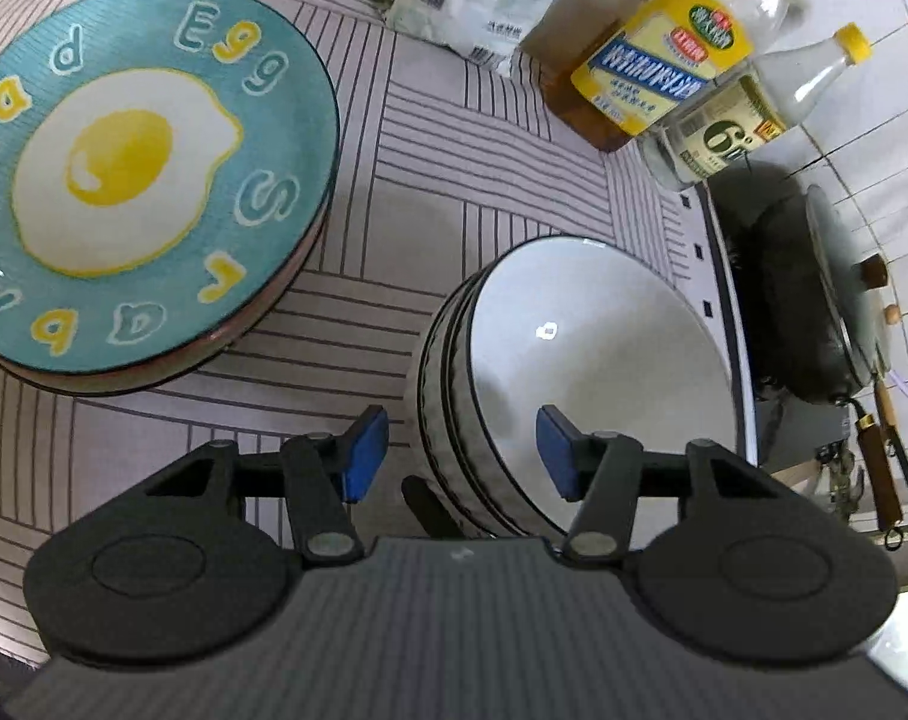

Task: Organize plates and bowls
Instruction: 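Close both grippers on the rim of the stacked bowls, then lift the bowl stack with both grippers and lower it onto the blue egg plate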

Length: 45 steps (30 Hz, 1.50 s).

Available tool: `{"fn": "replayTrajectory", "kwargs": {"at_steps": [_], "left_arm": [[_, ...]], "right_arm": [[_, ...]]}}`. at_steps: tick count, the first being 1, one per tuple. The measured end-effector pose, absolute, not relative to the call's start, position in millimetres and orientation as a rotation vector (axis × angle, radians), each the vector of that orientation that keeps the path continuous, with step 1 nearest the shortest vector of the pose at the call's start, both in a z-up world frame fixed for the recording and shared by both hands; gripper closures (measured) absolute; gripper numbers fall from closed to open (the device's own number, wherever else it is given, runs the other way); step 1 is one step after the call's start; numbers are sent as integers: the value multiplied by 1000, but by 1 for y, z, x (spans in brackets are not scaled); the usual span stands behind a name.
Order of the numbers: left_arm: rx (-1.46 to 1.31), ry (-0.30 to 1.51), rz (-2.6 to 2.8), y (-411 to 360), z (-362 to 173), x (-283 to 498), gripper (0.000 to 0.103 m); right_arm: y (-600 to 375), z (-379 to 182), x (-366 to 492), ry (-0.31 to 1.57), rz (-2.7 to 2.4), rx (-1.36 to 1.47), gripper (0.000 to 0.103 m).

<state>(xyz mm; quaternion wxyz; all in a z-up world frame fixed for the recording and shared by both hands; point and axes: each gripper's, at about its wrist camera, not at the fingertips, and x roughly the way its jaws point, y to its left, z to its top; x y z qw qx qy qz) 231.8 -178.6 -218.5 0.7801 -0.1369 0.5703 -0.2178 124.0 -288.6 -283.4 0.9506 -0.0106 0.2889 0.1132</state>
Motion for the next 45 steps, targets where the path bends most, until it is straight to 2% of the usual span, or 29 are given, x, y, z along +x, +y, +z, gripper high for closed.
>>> {"fn": "replayTrajectory", "kwargs": {"at_steps": [6, 24, 37, 45], "left_arm": [[-247, 1218, -471, -186, -218, 227, 58], [-111, 1156, -515, -188, -201, 212, 59], [-76, 1078, -503, -114, -121, 202, 59], [-71, 1097, -450, -57, -101, 229, 59]], "right_arm": [[-293, -284, 131, 612, 253, 10, 1], [-282, -277, 118, 568, 230, 2, 2], [-229, -213, 123, 457, 311, -28, 2], [-179, -194, 159, 427, 395, -38, 2]]}}
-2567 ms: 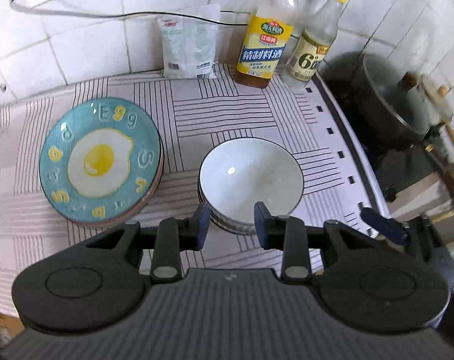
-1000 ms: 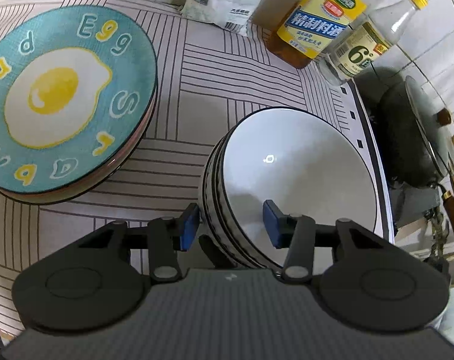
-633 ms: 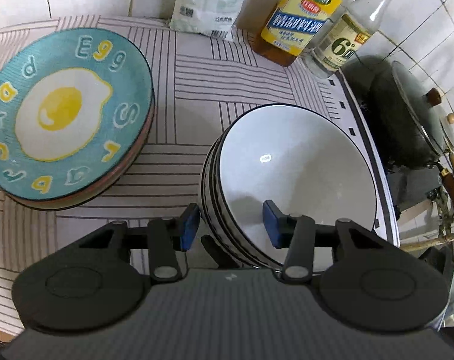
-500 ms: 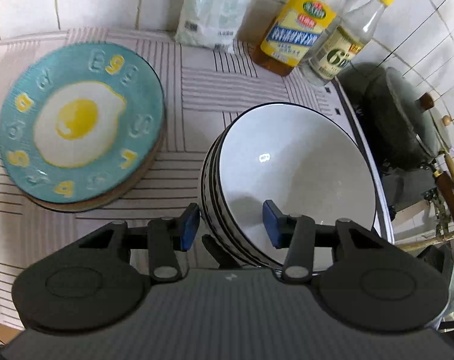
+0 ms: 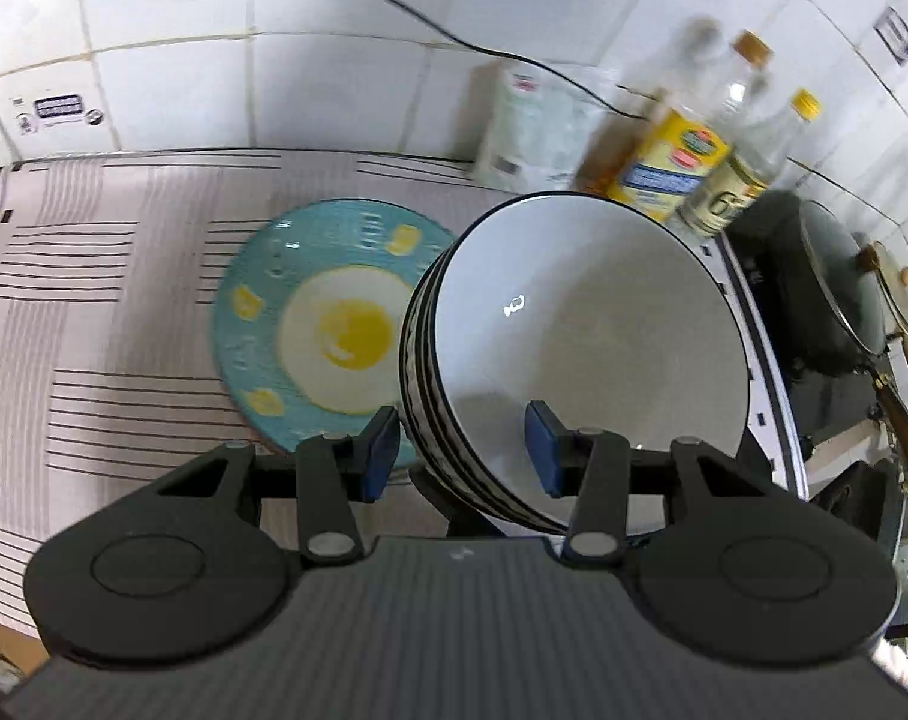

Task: Organize plates and bowls
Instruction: 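Lift the bowl stack with both grippers and lower it onto the blue egg plate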

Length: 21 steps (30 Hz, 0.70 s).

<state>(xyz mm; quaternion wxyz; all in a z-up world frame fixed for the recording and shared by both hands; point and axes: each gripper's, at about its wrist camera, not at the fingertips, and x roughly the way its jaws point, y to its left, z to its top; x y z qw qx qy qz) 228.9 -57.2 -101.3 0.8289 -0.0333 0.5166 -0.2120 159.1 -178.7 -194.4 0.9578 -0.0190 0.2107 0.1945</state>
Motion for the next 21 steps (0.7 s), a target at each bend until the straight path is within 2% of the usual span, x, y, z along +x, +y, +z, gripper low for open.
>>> {"fn": "replayTrajectory", "kwargs": {"at_steps": [11, 21], "left_arm": [[5, 1166, -452, -26, -131, 289, 59], [10, 1244, -488, -19, -166, 325, 59]], "right_arm": [[-137, -222, 203, 467, 364, -10, 2], [-122, -246, 231, 578, 316, -27, 2]]}}
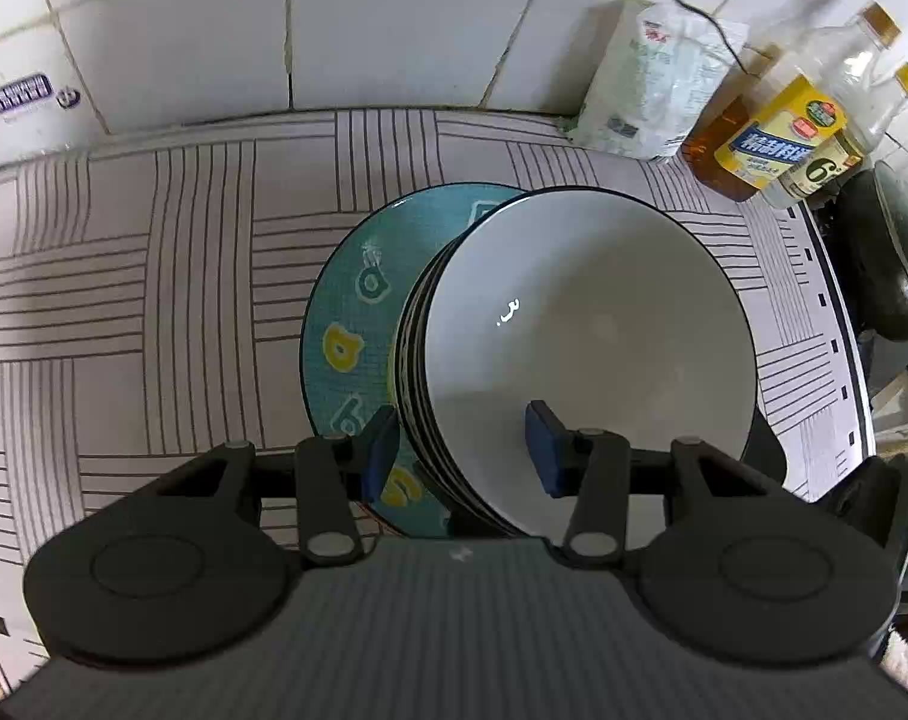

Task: Organize plates and bowls
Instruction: 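Lift the bowl stack with both grippers and lower it onto the blue egg plate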

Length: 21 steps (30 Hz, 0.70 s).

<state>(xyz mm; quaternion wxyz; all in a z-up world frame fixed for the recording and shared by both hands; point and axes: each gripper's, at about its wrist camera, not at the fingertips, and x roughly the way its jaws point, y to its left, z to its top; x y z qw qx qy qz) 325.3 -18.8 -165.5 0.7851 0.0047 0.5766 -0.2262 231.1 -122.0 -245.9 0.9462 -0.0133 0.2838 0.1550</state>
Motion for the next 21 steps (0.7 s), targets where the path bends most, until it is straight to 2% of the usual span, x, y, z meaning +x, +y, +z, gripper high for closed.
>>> {"fn": "replayTrajectory", "kwargs": {"at_steps": [13, 16, 21], "left_arm": [[-64, 1221, -405, -20, -177, 323, 59], [-30, 1260, -338, -26, -169, 322, 59], [-20, 1178, -285, -28, -141, 307, 57]], "right_arm": [[-130, -252, 247, 623, 360, -41, 2], [-131, -249, 252, 678, 375, -48, 3], [-142, -230, 244, 774, 371, -19, 3]]}}
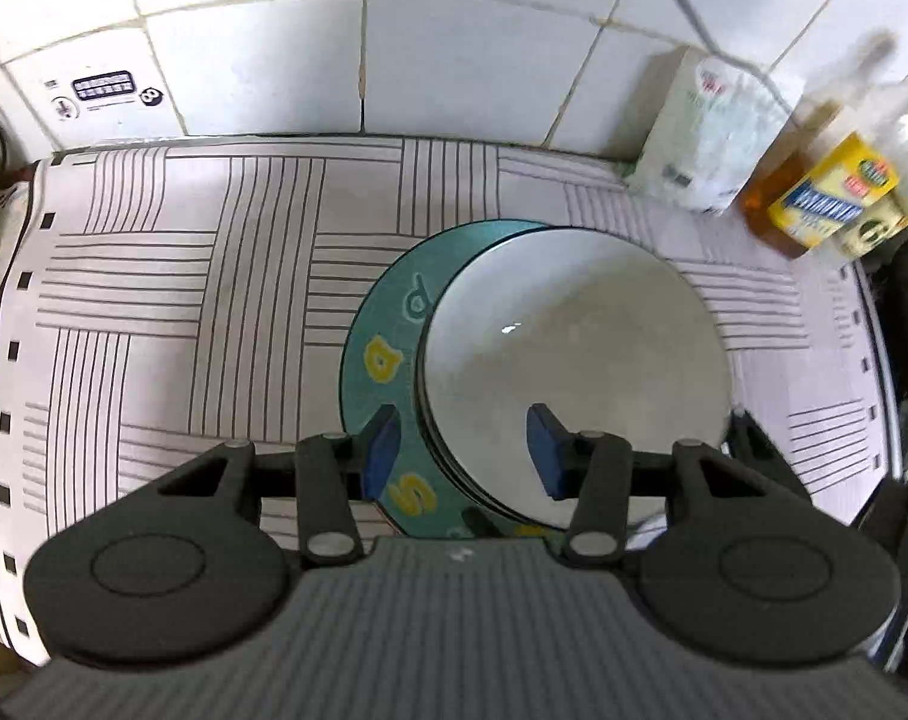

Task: Organize plates and bowls
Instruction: 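Lift the bowl stack with both grippers and lower it onto the blue egg plate, then open both grippers and pull them back from the stack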

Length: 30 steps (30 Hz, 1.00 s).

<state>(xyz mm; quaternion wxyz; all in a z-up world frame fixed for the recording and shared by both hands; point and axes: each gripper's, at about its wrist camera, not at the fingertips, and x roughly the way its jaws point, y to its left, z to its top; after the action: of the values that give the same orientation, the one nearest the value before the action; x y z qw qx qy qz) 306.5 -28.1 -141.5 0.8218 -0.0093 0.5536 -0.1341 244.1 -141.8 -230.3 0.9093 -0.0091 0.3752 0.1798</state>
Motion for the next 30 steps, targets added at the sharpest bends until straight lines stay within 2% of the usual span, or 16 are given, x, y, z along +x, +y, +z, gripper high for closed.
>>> {"fn": "replayTrajectory", "kwargs": {"at_steps": [12, 17, 23, 30], "left_arm": [[51, 1001, -257, -25, -90, 227, 54], [88, 954, -255, -7, -65, 196, 48], [111, 894, -243, 12, -35, 158, 38], [131, 849, -227, 20, -15, 114, 13]], "right_arm": [[-152, -177, 188, 722, 300, -161, 3], [-160, -163, 172, 701, 227, -148, 3], [-168, -134, 148, 695, 122, 4, 3], [-173, -94, 108, 708, -8, 76, 2]]}}
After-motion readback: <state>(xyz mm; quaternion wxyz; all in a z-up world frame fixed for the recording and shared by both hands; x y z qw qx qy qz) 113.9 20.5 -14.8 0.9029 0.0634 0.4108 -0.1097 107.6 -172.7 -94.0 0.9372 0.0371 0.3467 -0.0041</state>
